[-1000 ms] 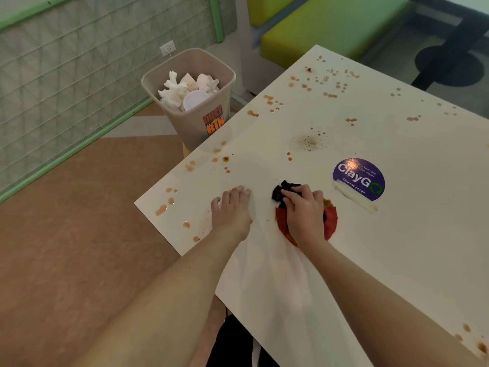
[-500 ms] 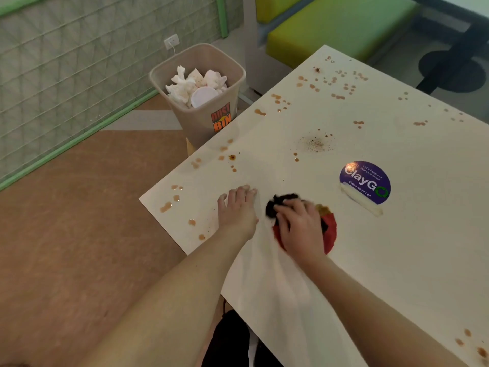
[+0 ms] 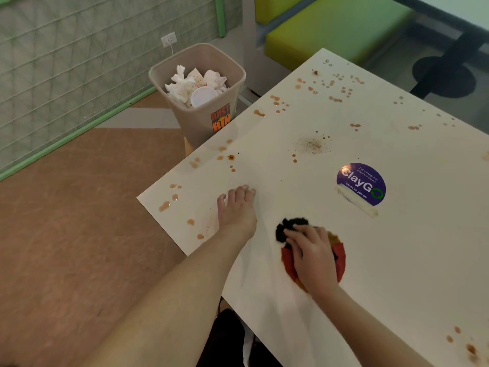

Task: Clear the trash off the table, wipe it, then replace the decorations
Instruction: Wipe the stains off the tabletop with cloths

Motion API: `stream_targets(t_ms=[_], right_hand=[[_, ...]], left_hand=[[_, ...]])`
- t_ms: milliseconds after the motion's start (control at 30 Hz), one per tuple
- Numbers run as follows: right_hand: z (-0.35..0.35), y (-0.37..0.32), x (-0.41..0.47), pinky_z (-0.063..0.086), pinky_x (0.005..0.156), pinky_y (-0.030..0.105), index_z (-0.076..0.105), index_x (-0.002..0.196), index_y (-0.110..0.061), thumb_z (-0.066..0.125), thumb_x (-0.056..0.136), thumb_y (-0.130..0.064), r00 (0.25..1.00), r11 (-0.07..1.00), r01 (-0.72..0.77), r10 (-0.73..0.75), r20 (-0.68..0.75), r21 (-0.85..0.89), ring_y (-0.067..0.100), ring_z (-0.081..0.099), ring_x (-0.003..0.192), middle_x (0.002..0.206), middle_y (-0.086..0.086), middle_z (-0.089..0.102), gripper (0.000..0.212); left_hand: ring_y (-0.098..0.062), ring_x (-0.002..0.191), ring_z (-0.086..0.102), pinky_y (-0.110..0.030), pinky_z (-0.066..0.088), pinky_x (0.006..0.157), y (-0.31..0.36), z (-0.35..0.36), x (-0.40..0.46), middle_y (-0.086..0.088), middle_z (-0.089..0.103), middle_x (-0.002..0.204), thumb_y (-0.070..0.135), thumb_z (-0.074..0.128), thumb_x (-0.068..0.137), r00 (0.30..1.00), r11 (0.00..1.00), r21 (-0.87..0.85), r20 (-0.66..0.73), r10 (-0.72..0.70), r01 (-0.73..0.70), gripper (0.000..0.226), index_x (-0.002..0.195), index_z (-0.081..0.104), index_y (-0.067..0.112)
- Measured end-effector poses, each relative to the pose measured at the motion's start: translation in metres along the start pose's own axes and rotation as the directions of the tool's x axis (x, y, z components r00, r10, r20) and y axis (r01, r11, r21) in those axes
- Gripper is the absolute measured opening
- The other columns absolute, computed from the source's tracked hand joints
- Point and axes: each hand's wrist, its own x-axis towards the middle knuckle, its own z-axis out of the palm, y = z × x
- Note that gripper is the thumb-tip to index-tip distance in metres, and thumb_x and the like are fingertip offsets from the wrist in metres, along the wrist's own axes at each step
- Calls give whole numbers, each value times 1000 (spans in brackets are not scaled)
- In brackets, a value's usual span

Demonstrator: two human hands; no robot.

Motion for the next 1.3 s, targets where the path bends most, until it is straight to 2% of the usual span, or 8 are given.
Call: stream_targets(t_ms=[100, 233, 300, 533, 600, 767, 1000, 1300], right_hand=[[-6, 19, 5, 50, 75, 37, 77, 103, -16, 72, 84, -6, 981, 980, 185, -180, 70, -74, 26, 55, 87, 106, 1, 70, 22], [-11, 37, 66, 40, 75, 32, 75, 109, -16, 60, 95, -15, 988, 985, -152, 151, -17, -84, 25, 48, 92, 105, 0, 67, 21], [-6, 27, 55, 37, 76, 28, 75, 109, -13, 62, 95, -15, 976, 975, -217, 215, -44, -47, 24, 48, 95, 105, -1, 66, 20], [4, 20, -19, 45, 96, 34, 75, 109, -17, 72, 87, -6, 992, 989, 129, -130, -1, 66, 22, 55, 104, 118, -1, 68, 25], [0, 38, 3, 41, 103, 37, 74, 114, -17, 69, 88, -6, 996, 996, 89, -89, 12, 32, 24, 55, 116, 125, 0, 66, 29], [1, 40, 39, 24, 119, 34, 64, 128, -18, 52, 101, -18, 980, 977, -198, 198, 6, 76, 21, 37, 140, 143, 0, 53, 30], [9, 11, -9, 14, 123, 39, 52, 141, -23, 42, 105, -26, 965, 992, 119, -127, 231, 47, 17, 19, 150, 157, -1, 34, 37], [19, -9, 37, -6, 122, 34, 25, 154, -25, 25, 107, -35, 955, 994, -87, 104, 279, -72, 18, -8, 151, 165, 1, 3, 49]], left_hand=[[-16, 142, 14, -38, 9, 117, 1, -1, 0, 6, 10, 159, 23, 55, 93, 1000, 1000, 1, 7, -8, 8, 72, 153, 14, 26], [-16, 142, 14, -37, 10, 117, 2, 0, 0, 6, 9, 159, 23, 55, 93, 1000, 1000, 14, -8, -13, 14, 73, 153, 13, 26], [-16, 143, 13, -37, 10, 118, 2, 2, -2, 6, 7, 159, 23, 56, 93, 1000, 1000, 20, 0, -12, 12, 74, 153, 12, 25], [-15, 142, 15, -35, 10, 118, 2, 1, 1, 7, 12, 158, 19, 59, 90, 1000, 999, -28, -17, -20, 20, 76, 152, 16, 27], [-16, 142, 16, -35, 10, 118, 3, 0, 1, 7, 12, 158, 19, 58, 91, 1000, 1000, -15, -16, -20, 19, 75, 152, 16, 27], [-16, 142, 17, -34, 11, 118, 3, -1, 0, 6, 13, 158, 21, 57, 92, 1000, 1000, 7, -21, -18, 18, 73, 152, 16, 26], [-16, 141, 18, -34, 9, 116, 4, -1, 1, 6, 15, 157, 20, 60, 90, 1000, 1000, 9, -22, -21, 21, 75, 151, 18, 26], [-13, 141, 20, -39, 7, 114, -1, -5, -9, 7, 22, 155, 33, 55, 95, 998, 999, -40, -56, 28, -31, 61, 149, 27, 29]])
